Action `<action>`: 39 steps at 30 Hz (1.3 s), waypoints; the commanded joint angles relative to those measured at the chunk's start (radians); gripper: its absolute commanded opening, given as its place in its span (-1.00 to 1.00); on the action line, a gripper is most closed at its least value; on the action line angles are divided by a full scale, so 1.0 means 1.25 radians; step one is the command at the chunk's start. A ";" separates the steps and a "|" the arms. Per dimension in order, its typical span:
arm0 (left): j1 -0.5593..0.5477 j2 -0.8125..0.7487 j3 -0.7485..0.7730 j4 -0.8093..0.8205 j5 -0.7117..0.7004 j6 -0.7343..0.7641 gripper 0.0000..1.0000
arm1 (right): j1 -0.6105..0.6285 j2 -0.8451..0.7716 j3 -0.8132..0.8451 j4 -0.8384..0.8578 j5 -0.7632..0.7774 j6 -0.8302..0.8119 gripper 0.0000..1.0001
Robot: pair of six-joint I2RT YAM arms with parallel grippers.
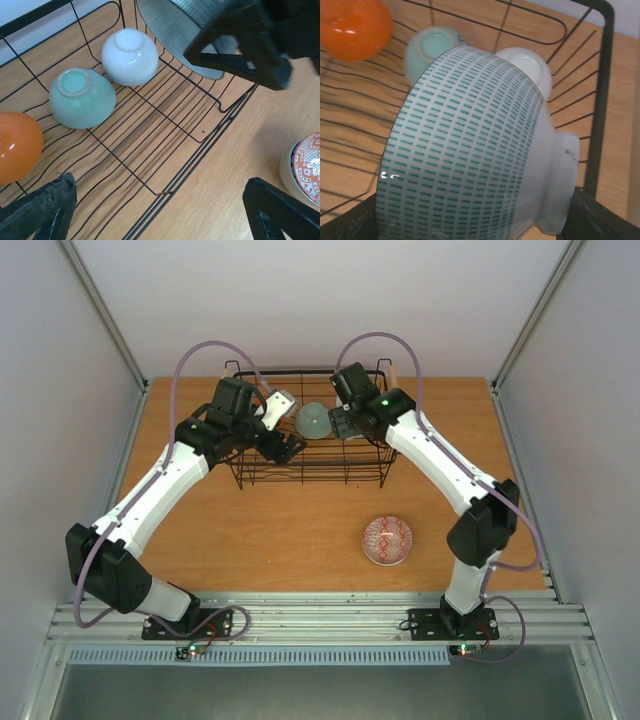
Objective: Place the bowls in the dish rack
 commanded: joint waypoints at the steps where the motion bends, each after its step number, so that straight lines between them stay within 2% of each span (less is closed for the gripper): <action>1: 0.000 -0.016 -0.005 0.041 0.023 0.010 0.82 | 0.002 0.069 0.146 -0.145 0.148 -0.041 -0.97; 8: 0.000 -0.010 0.002 0.033 0.049 0.010 0.83 | 0.007 0.213 0.253 -0.243 0.229 -0.061 -0.96; 20: 0.000 -0.008 0.002 0.030 0.081 0.005 0.84 | 0.014 0.378 0.273 -0.297 0.232 -0.050 -0.94; 26: 0.000 -0.003 0.000 0.031 0.090 0.004 0.84 | 0.015 0.439 0.298 -0.352 0.301 -0.031 -0.86; 29: 0.000 -0.002 -0.002 0.032 0.092 0.004 0.85 | 0.015 0.467 0.316 -0.378 0.321 -0.025 -0.62; 31: 0.000 -0.001 -0.001 0.032 0.092 0.004 0.85 | 0.015 0.477 0.322 -0.381 0.322 -0.026 -0.21; 32: 0.000 0.000 -0.001 0.032 0.092 0.004 0.85 | 0.015 0.479 0.322 -0.380 0.320 -0.028 -0.07; 36: 0.000 -0.002 -0.002 0.032 0.091 0.005 0.85 | 0.017 0.483 0.324 -0.371 0.309 -0.035 0.39; 39: -0.001 -0.002 -0.002 0.032 0.091 0.007 0.85 | 0.016 0.481 0.322 -0.364 0.296 -0.036 0.81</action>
